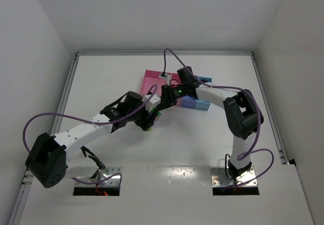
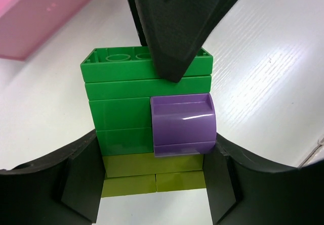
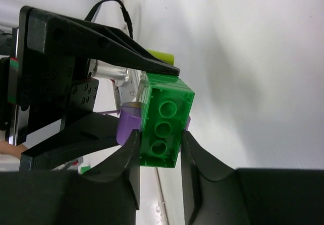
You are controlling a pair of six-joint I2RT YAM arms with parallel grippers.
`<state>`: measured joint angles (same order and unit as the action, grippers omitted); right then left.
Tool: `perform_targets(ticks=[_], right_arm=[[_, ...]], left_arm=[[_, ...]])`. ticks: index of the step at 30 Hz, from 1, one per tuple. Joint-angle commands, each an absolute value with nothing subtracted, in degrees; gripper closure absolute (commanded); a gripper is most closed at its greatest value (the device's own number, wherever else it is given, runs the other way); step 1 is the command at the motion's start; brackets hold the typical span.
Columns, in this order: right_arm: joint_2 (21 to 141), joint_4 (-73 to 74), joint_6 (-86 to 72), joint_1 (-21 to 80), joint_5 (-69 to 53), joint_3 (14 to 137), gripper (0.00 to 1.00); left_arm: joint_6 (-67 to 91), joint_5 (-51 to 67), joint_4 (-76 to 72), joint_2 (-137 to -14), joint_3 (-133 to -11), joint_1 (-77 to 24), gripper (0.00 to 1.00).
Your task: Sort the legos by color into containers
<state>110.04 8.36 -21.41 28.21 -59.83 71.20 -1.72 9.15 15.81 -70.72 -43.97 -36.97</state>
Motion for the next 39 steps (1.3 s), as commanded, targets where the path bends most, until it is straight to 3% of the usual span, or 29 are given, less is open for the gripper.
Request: perform_targets(ticks=[1, 9, 22, 26, 33, 39], right_arm=[[109.6, 5.46, -20.39, 27.86, -62.22, 70.84, 0.78], [109.6, 1.85, -23.99, 27.86, -67.85, 70.84, 0.99], [106.79, 2.9, -23.99, 16.97, -63.64, 72.07, 1.0], [105.56, 3.42, -23.38, 14.86, -56.2, 72.07, 1.0], [106.87, 2.91, -25.3, 17.48, -42.11, 76.1, 1.0], [115.13, 7.82, -24.79, 21.61, -35.34, 88.93, 1.0]], left_arm=[[-1.14, 9.84, 12.57, -69.61, -44.82, -36.39, 0.74], [-1.14, 9.84, 12.04, -69.61, -44.3, -36.39, 0.74], [-1.14, 9.32, 12.04, -69.08, -43.24, -36.39, 0.74], [-1.14, 8.09, 12.04, -68.55, -43.24, -35.78, 0.74], [-0.09, 6.94, 11.51, -67.5, -43.24, -32.17, 0.74], [-0.09, 6.42, 11.51, -65.75, -42.71, -30.94, 0.74]])
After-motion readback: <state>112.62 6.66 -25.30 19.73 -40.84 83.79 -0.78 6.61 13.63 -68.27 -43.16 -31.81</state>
